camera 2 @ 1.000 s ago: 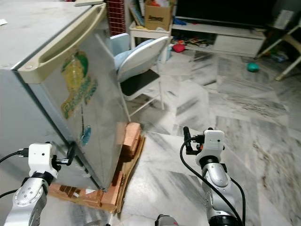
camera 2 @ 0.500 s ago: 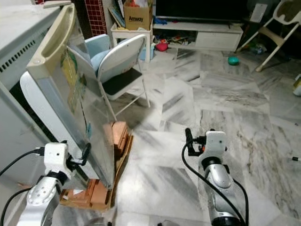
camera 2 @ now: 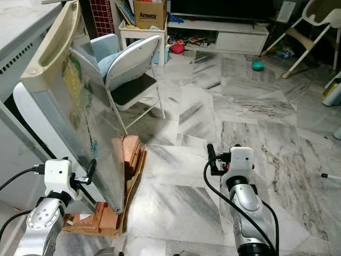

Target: Restocking fridge

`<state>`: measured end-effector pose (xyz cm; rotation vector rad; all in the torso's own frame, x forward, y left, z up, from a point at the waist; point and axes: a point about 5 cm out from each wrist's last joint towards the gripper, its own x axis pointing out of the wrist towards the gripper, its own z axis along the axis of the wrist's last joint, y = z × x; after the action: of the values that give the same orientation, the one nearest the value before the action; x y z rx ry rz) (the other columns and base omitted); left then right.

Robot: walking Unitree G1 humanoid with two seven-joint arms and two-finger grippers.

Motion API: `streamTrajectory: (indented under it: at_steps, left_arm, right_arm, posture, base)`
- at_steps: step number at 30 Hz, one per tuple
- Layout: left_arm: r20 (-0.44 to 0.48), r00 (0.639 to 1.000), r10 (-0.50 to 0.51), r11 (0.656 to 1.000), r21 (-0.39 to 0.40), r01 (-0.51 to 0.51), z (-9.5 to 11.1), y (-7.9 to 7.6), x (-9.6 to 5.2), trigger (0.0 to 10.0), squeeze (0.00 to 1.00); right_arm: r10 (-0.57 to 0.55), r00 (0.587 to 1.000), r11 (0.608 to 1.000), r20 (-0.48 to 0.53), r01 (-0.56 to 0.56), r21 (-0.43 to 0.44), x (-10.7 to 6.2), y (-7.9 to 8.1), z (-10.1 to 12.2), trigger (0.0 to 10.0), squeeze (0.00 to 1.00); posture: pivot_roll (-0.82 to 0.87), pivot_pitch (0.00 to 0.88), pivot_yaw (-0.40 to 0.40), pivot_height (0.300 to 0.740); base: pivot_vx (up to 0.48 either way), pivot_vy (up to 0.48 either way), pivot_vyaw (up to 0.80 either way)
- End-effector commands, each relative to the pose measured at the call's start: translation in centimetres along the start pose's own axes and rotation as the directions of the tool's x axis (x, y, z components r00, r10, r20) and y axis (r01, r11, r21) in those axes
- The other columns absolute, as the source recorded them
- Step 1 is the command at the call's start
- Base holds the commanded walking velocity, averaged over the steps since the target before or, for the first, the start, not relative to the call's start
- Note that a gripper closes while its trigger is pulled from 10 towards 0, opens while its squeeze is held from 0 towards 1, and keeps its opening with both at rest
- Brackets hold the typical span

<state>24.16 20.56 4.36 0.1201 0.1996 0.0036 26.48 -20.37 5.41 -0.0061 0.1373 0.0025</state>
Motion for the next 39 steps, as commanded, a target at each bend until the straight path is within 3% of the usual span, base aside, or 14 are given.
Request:
streamTrajectory:
  at_steps: [1,12,14,16,17,18,19,20,21,22,24,28,33,39]
  left_arm:
    - [0.005,1.0,0.017,1.0,-0.005,-0.017,0.3,0.4,0.5,10.0,0.0]
    - [0.033,0.999,-0.027,0.998,0.056,0.025,2.4,1.0,4.1,10.0,0.0]
    - [0.053,0.996,-0.069,0.995,0.074,0.065,3.0,0.5,4.7,10.0,0.0]
    - [0.085,0.976,-0.2,0.979,0.057,0.195,3.9,-1.7,4.8,10.0,0.0]
    - [0.087,0.946,-0.311,0.95,0.034,0.31,4.0,-3.6,4.5,10.0,0.0]
    - [0.034,0.818,-0.574,0.818,-0.002,0.575,3.2,-8.2,2.6,10.0,0.0]
    - [0.016,0.758,-0.652,0.758,-0.013,0.652,2.8,-9.7,1.8,10.0,0.0]
    - [0.002,0.716,-0.698,0.716,-0.006,0.698,2.6,-10.7,1.1,10.0,0.0]
    - [0.002,0.716,-0.698,0.716,-0.006,0.698,2.6,-10.7,1.1,10.0,0.0]
    - [-0.011,0.655,-0.755,0.655,0.001,0.755,2.3,-12.2,0.1,10.0,0.0]
    - [-0.006,0.637,-0.771,0.637,0.003,0.771,2.3,-12.9,-0.1,10.0,0.0]
    - [0.024,0.669,-0.743,0.669,-0.008,0.743,2.9,-12.7,0.8,10.0,0.0]
    - [-0.002,0.835,-0.55,0.835,0.022,0.55,2.1,-7.7,3.4,10.0,0.0]
    - [-0.036,0.879,-0.475,0.878,0.043,0.476,1.6,-4.5,2.9,10.0,0.0]
  right_arm:
    - [-0.007,1.0,1.0,-0.025,0.007,-0.009,-0.2,-0.2,-0.4,10.0,0.0]
    - [-0.064,0.97,0.997,-0.236,0.05,-0.066,-2.0,-2.2,-4.1,10.0,0.0]
    - [-0.04,0.96,0.997,-0.278,0.021,-0.07,-2.5,-2.1,-4.7,10.0,0.0]
    - [-0.02,0.945,0.998,-0.325,-0.001,-0.065,-2.9,-2.0,-5.4,10.0,0.0]
    - [-0.01,0.94,0.998,-0.342,-0.012,-0.061,-3.0,-1.9,-5.6,10.0,0.0]
    - [0.019,0.935,0.997,-0.353,-0.042,-0.058,-2.9,-1.6,-5.8,10.0,0.0]
    - [0.029,0.935,0.997,-0.354,-0.053,-0.058,-2.9,-1.5,-5.8,10.0,0.0]
    - [0.034,0.934,0.996,-0.355,-0.06,-0.063,-2.8,-1.4,-5.7,10.0,0.0]
    - [0.034,0.934,0.996,-0.355,-0.06,-0.063,-2.8,-1.4,-5.7,10.0,0.0]
    - [0.044,0.931,0.995,-0.363,-0.074,-0.068,-2.6,-1.2,-5.7,10.0,0.0]
    - [0.047,0.93,0.995,-0.364,-0.078,-0.07,-2.6,-1.2,-5.7,10.0,0.0]
    - [0.065,0.926,0.993,-0.372,-0.097,-0.069,-2.7,-1.0,-5.7,10.0,0.0]
    - [0.075,0.919,0.992,-0.387,-0.107,-0.061,-2.9,-0.9,-5.9,10.0,0.0]
    - [0.09,0.93,0.992,-0.357,-0.116,-0.052,-2.6,-0.6,-5.5,10.0,0.0]
  posture:
    - [0.01,0.0,-0.023,0.74]
    - [0.0,0.0,-0.025,0.74]
    - [0.0,0.0,-0.028,0.74]
    - [0.0,0.0,-0.032,0.74]
    - [0.0,0.0,-0.032,0.74]
    - [0.0,0.0,-0.029,0.74]
    - [0.0,0.0,-0.028,0.74]
    - [0.0,0.0,-0.028,0.74]
    - [0.0,0.0,-0.028,0.74]
    - [-0.01,0.0,-0.03,0.74]
    - [-0.01,0.0,-0.03,0.74]
    - [-0.01,0.0,-0.03,0.74]
    - [-0.01,0.0,-0.027,0.74]
    - [0.0,0.0,-0.023,0.74]
  base:
    - [0.0,0.0,0.0]
    - [0.0,0.0,0.0]
    - [0.0,0.0,0.0]
    - [0.0,0.0,0.0]
    - [0.0,0.0,0.0]
    - [0.0,0.0,0.0]
    - [0.0,0.0,0.0]
    - [0.0,0.0,0.0]
    - [0.0,0.0,0.0]
    - [0.0,0.0,0.0]
    - [0.0,0.0,0.0]
    - [0.0,0.0,0.0]
    - [0.0,0.0,0.0]
    - [0.0,0.0,0.0]
